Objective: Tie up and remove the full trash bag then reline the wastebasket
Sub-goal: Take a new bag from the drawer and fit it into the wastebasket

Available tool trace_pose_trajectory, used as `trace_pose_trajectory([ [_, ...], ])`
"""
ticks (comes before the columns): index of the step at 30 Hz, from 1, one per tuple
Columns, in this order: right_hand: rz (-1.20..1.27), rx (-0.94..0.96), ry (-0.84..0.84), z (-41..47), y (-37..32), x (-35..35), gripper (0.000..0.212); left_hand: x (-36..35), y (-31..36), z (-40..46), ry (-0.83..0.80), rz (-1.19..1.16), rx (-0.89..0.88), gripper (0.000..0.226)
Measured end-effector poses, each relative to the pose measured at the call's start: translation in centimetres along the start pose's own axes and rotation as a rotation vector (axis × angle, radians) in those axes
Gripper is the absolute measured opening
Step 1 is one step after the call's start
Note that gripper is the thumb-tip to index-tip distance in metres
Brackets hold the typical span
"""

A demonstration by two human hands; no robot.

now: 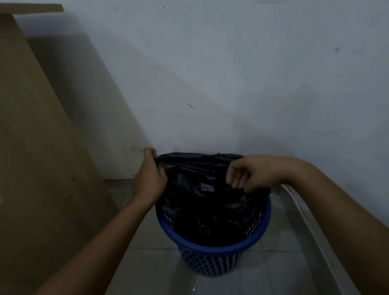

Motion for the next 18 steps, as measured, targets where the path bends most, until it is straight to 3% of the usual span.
trace_pose_trajectory([
  [2, 0.010, 0.069, 0.259, -0.5, -1.0, 1.7, 0.029, -0.6, 1.3, 0.3, -0.073, 0.054, -0.116, 0.021],
  [3, -0.072, 0.041, 0.383, -0.4, -1.0, 2.2, 0.034, -1.0, 1.7, 0.4, -0.112, 0.074, -0.149, 0.021],
  [6, -0.476, -0.245, 0.457, 1.8, 0.8, 0.0, 0.069, -1.8, 2.5, 0.4, -0.183, 0.065, -0.211, 0.017],
  [8, -0.499, -0.253, 0.590, 2.8, 2.1, -0.9, 0.070, -2.0, 2.6, 0.3, -0.212, 0.043, -0.231, 0.022],
  [11, -0.328, -0.116, 0.772, 2.3, 3.3, 0.1, 0.053, -2.1, 2.2, 0.1, -0.272, 0.047, -0.197, 0.034],
  [14, -0.065, -0.087, 0.786, 1.8, 4.9, 1.8, 0.026, -1.8, 1.8, 0.3, -0.266, 0.019, -0.151, 0.023],
  [16, 0.139, -0.040, 0.770, 1.4, 5.2, 2.7, 0.021, -1.6, 2.0, 0.5, -0.273, -0.018, -0.137, 0.013],
  [18, 0.316, 0.006, 0.650, 1.3, 4.9, 3.0, 0.024, -1.5, 2.2, 0.9, -0.292, -0.074, -0.106, 0.010],
])
Point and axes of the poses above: each hand's wrist, its own z-axis towards the middle knuckle, its own x-axis out of the back of the hand, y = z × x, the point moved 8 cm from there along z, towards the middle knuckle, and after that the axes turned 12 degrees about -y, right-handed, at the moved point
